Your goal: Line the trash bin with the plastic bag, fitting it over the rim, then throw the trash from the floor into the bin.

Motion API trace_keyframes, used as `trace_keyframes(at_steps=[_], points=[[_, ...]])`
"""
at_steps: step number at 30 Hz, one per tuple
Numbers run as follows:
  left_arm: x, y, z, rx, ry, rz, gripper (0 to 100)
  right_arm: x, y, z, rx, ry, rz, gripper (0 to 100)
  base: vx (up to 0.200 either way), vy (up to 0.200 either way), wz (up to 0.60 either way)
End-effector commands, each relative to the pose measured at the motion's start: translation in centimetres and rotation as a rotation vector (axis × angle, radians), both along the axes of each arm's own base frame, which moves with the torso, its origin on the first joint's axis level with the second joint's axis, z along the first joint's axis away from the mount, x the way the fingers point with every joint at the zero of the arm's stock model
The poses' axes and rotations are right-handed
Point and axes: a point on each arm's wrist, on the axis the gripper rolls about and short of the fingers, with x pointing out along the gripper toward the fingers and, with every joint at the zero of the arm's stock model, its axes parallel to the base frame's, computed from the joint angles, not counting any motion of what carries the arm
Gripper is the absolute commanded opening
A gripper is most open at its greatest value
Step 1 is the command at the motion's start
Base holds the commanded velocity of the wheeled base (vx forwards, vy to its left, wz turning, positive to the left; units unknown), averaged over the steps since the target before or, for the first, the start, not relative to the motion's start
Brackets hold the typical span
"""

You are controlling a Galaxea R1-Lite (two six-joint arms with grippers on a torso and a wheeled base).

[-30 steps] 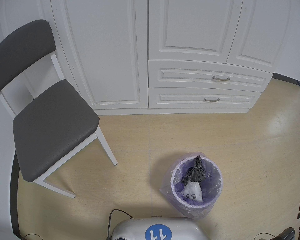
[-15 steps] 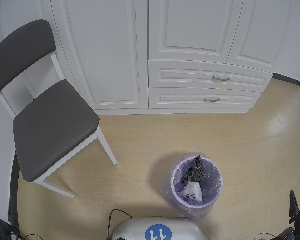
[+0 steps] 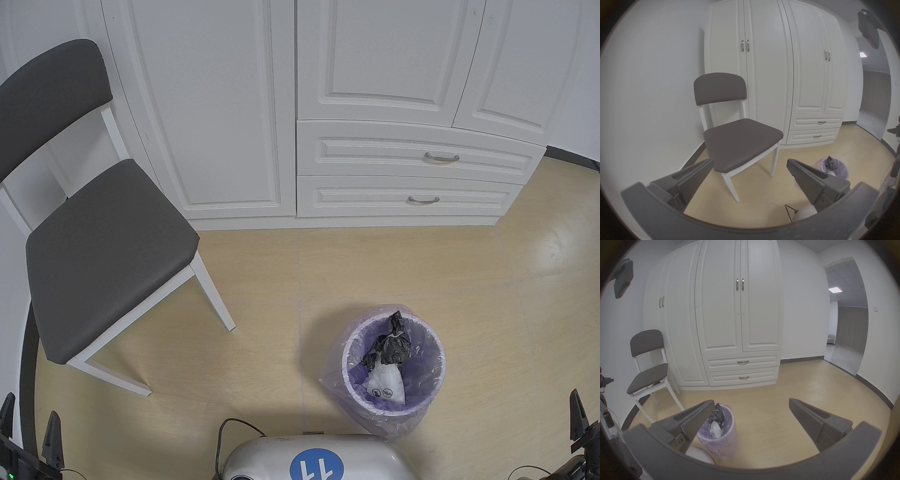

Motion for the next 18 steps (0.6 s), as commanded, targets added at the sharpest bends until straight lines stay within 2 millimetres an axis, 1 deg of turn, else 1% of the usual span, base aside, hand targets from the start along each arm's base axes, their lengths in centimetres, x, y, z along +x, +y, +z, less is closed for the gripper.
trace_keyframes(at_steps=[1, 4, 6, 18], points=[[0.05, -0.02, -0.48, 0.005, 0.007, -0.006, 100, 0.05, 0.01, -0.5, -0.001, 0.005, 0.007, 100, 0.0, 0.0, 0.0], [0.06, -0.21, -1.07, 0.005, 0.066, -0.096, 100, 0.06, 0.07, -0.64, 0.002, 0.019, 0.034, 100, 0.0, 0.0, 0.0], [0.0, -0.25, -1.0, 0.011, 0.077, -0.112, 100, 0.07, 0.1, -0.75, 0.004, 0.029, 0.045, 100, 0.0, 0.0, 0.0], [0.03, -0.24, -0.98, 0.009, 0.063, -0.108, 100, 0.07, 0.11, -0.78, 0.01, 0.032, 0.05, 100, 0.0, 0.0, 0.0]])
